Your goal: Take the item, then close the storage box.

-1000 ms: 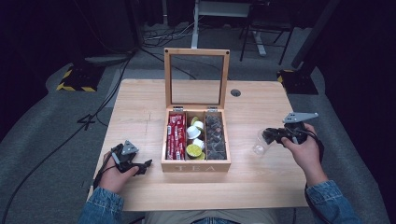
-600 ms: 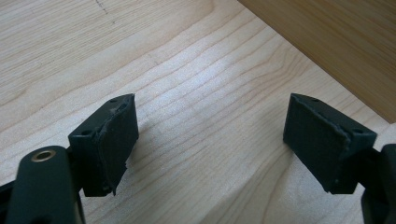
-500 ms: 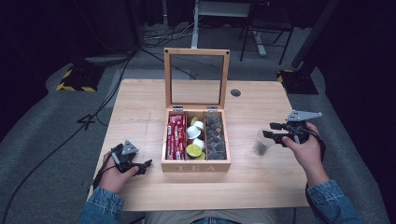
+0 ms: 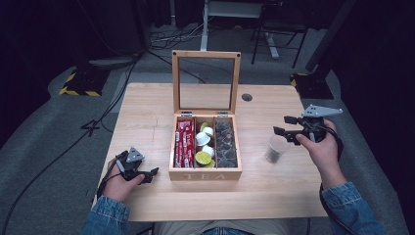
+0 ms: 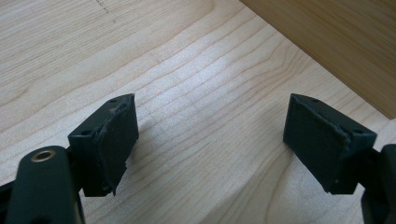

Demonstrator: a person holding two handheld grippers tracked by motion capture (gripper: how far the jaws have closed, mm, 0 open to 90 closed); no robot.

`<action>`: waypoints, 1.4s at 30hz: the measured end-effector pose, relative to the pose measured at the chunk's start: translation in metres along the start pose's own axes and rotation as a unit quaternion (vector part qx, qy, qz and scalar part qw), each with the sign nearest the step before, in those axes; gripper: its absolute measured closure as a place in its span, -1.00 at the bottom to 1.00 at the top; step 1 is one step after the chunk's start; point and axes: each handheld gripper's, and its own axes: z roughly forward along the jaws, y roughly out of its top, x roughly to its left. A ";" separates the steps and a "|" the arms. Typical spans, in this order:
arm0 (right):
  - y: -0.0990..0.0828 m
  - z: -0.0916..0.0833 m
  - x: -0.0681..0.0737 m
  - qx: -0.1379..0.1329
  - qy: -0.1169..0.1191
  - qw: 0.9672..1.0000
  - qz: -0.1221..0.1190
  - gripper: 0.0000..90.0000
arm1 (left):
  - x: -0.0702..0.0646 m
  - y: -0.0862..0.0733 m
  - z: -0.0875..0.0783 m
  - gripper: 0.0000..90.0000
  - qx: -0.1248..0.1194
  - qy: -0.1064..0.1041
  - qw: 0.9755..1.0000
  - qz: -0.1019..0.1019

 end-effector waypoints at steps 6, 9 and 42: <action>0.027 0.004 0.005 -0.011 0.006 1.000 -0.016 -0.28 | 0.000 0.000 0.000 -0.59 0.000 0.000 1.000 0.000; 0.044 0.009 0.007 -0.017 0.008 1.000 -0.021 -0.30 | 0.000 0.000 0.000 -0.59 0.001 0.000 1.000 -0.001; 0.138 0.107 -0.009 -0.074 0.010 0.997 0.012 -0.57 | 0.003 -0.002 -0.002 -0.60 0.002 -0.003 1.000 0.005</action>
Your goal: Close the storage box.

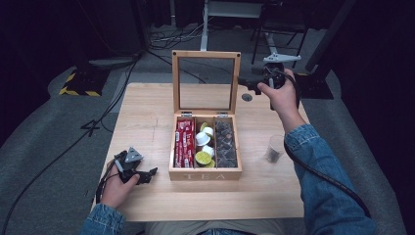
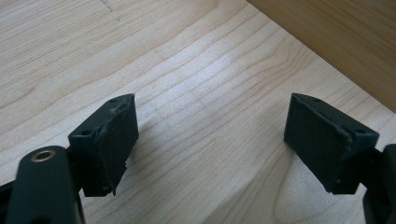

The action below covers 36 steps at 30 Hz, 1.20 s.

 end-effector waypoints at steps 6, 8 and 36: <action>0.011 0.020 -0.004 0.012 -0.003 1.000 -0.012 -0.45 | 0.000 0.000 0.000 -0.60 0.000 0.000 1.000 0.000; 0.013 0.027 -0.007 0.018 -0.006 1.000 -0.014 -0.43 | 0.000 0.000 0.000 -0.60 -0.001 0.000 1.000 0.001; 0.007 0.074 -0.022 0.034 0.002 0.999 -0.008 -0.05 | 0.000 -0.002 -0.002 -0.59 -0.001 0.002 1.000 -0.001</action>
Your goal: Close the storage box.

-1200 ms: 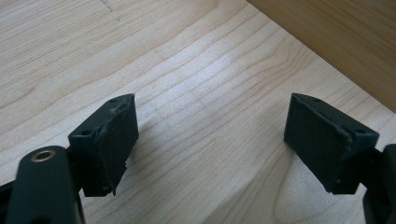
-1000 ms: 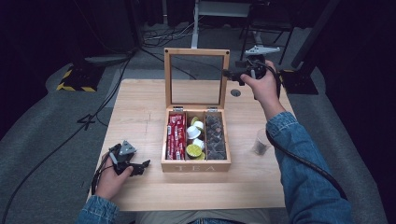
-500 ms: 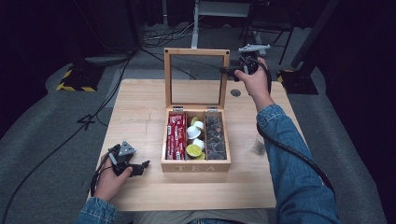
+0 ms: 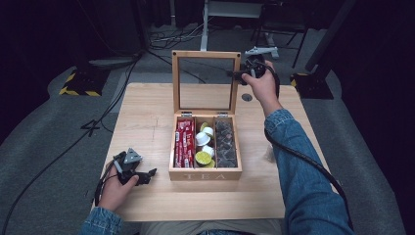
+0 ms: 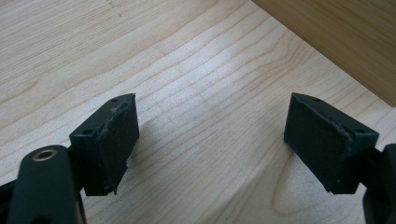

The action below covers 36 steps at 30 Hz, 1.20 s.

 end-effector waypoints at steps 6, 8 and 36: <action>0.001 -0.009 0.004 -0.003 0.007 1.000 -0.002 -0.05 | 0.000 0.000 0.000 -0.59 0.000 0.000 1.000 0.000; 0.001 -0.013 0.007 -0.002 0.009 1.000 -0.006 -0.06 | 0.000 0.000 0.000 -0.59 0.000 0.000 1.000 0.000; -0.003 -0.082 0.051 0.003 0.038 0.997 -0.065 0.37 | 0.000 0.000 0.000 -0.60 0.001 0.000 1.000 0.000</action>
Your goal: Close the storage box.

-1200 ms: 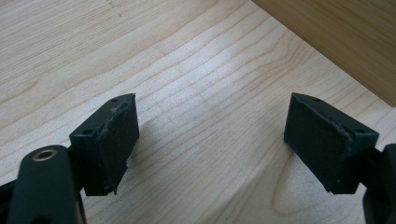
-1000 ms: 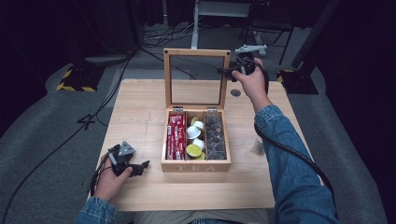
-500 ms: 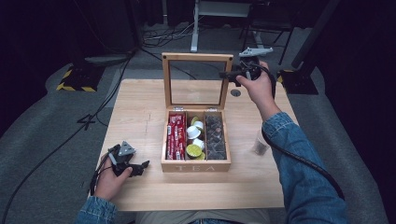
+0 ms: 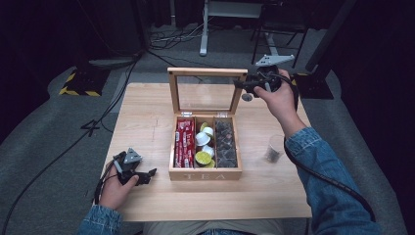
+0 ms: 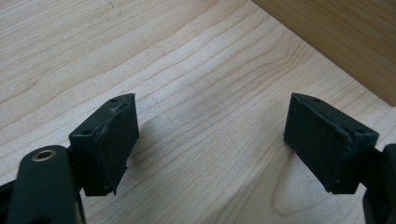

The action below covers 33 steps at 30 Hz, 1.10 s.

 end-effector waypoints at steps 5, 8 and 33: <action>0.002 -0.010 0.011 0.008 -0.005 1.000 -0.018 0.41 | 0.000 0.000 0.000 -0.59 0.000 0.000 1.000 0.000; 0.001 -0.015 0.017 0.012 -0.002 1.000 -0.023 0.41 | 0.000 0.000 0.000 -0.59 0.000 0.000 1.000 0.000; -0.029 -0.036 0.045 0.023 0.034 0.999 -0.031 0.19 | 0.000 0.000 0.000 -0.60 0.000 -0.001 1.000 -0.001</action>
